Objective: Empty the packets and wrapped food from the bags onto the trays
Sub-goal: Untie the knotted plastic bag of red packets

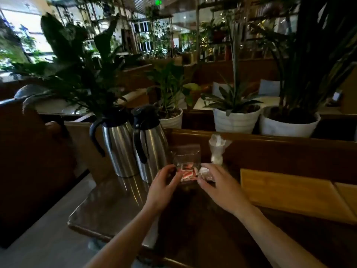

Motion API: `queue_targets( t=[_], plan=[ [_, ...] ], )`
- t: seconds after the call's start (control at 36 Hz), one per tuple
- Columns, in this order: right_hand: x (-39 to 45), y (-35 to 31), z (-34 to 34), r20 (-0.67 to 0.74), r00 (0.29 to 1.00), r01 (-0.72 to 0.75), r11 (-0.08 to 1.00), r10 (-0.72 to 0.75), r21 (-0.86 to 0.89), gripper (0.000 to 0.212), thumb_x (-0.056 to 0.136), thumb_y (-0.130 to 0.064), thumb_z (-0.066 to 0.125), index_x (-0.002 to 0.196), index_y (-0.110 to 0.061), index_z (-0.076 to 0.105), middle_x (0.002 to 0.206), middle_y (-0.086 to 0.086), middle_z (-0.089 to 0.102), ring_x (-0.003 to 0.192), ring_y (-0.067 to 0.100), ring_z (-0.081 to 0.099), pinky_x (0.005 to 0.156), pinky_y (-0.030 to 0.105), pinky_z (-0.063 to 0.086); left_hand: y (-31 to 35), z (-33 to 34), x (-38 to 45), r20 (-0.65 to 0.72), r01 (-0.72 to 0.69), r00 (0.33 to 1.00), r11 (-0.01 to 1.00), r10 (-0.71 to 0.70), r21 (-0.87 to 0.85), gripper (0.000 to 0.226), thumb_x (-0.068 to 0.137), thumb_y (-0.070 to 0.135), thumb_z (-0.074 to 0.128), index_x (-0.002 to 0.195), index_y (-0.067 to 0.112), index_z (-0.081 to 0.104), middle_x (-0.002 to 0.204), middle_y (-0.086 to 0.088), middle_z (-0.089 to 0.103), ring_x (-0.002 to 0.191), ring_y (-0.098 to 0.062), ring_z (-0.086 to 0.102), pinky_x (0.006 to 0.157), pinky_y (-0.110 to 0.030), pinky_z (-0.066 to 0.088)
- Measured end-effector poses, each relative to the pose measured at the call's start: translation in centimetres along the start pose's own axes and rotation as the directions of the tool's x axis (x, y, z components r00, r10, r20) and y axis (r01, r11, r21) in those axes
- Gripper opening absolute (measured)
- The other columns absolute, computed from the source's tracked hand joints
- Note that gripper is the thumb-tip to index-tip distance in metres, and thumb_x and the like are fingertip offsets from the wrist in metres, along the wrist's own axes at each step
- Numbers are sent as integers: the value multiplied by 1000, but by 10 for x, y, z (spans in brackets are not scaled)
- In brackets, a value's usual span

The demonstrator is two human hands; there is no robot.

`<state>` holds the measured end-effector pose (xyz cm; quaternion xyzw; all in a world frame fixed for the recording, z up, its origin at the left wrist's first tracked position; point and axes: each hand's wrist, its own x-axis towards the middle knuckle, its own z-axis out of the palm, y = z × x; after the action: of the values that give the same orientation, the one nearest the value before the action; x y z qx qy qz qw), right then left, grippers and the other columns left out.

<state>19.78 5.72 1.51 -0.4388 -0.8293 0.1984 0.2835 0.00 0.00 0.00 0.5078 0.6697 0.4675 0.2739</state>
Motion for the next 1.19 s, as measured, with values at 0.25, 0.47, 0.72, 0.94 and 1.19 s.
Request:
queue_targets(
  t=[0.25,0.47,0.72,0.94,1.19],
  plan=[
    [56,11,17,165,975,-164,983,149,82,65,95,-46,53,150,-19,34,152,4,43,139,21,39,109,36,35,-9,29,44,-28,290,957,957,-289,16,45,91,51,58,131,31,52,92,19,61,78,7,59,59,-12,37],
    [88,10,36,254,909,-406,834,329,374,65,95,-32,58,151,-23,25,141,5,52,111,27,63,65,39,64,-24,31,71,-33,333,943,942,-332,38,48,90,42,64,133,22,53,93,19,61,79,7,57,60,-12,38],
    [114,2,59,277,825,-547,573,492,611,58,89,-18,66,139,-22,37,123,10,64,103,32,67,85,52,58,-44,32,78,-2,235,972,966,-236,108,51,85,30,74,131,19,57,113,2,71,98,-12,66,84,-26,54],
    [111,-4,63,79,875,-473,808,478,351,14,91,-34,64,103,-29,60,93,-3,68,84,20,69,75,46,61,-51,30,60,23,116,993,993,-116,10,56,71,22,84,119,36,59,93,23,67,87,9,64,77,-13,51],
    [84,-14,50,-162,942,-272,951,295,149,9,92,-36,63,94,-31,70,95,-10,58,77,-1,57,58,11,37,-49,12,39,110,136,987,979,-120,-150,49,74,9,81,112,31,60,87,5,73,71,2,69,60,-7,50]
  ],
)
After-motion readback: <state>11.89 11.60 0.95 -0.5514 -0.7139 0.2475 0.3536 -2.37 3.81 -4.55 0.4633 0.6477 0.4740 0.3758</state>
